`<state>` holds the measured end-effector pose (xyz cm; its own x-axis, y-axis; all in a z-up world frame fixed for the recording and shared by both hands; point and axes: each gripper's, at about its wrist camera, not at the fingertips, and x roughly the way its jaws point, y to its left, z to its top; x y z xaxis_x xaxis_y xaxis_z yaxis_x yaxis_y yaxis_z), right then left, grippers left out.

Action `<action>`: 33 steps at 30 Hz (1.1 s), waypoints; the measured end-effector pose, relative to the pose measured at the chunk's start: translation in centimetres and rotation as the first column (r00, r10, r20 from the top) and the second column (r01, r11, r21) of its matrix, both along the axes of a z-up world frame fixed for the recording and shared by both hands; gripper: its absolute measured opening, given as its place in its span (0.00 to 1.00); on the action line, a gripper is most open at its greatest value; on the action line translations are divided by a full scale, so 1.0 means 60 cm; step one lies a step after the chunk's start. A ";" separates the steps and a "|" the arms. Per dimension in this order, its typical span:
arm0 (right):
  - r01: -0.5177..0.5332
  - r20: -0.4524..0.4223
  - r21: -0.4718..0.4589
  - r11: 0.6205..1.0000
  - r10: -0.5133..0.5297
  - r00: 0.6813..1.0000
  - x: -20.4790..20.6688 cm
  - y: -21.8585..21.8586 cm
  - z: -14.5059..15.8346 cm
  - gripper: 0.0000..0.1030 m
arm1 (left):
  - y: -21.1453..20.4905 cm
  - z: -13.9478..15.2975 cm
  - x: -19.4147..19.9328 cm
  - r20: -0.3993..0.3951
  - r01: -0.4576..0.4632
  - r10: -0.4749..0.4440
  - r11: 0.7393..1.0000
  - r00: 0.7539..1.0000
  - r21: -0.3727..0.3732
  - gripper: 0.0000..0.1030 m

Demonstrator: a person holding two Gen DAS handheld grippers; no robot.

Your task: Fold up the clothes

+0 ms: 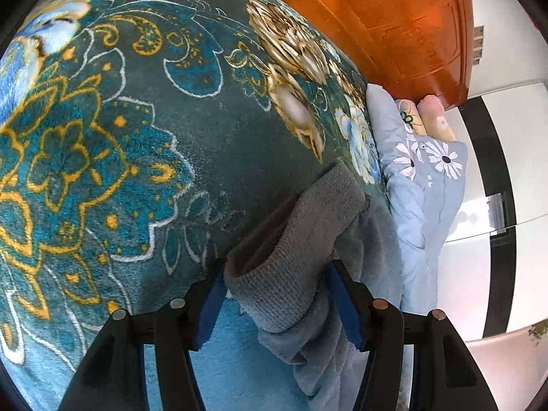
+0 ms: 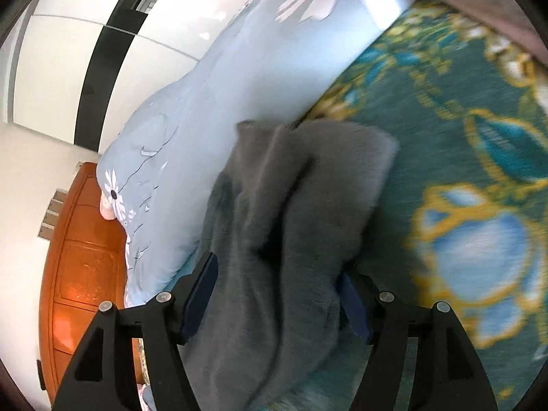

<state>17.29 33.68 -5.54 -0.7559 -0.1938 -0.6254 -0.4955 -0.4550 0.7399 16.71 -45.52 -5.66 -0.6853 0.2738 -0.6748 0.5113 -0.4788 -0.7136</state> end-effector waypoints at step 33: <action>-0.193 0.138 -0.012 0.981 0.193 0.971 0.372 -0.086 0.006 0.13 | -0.145 0.036 0.053 0.108 0.025 0.000 0.974 0.994 -0.223 0.09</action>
<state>39.59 28.49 -5.18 -0.6105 -0.3267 -0.7215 -0.4958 -0.5528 0.6698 19.91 -54.20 -3.52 -0.6033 0.1157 -0.7891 0.5718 -0.6270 -0.5291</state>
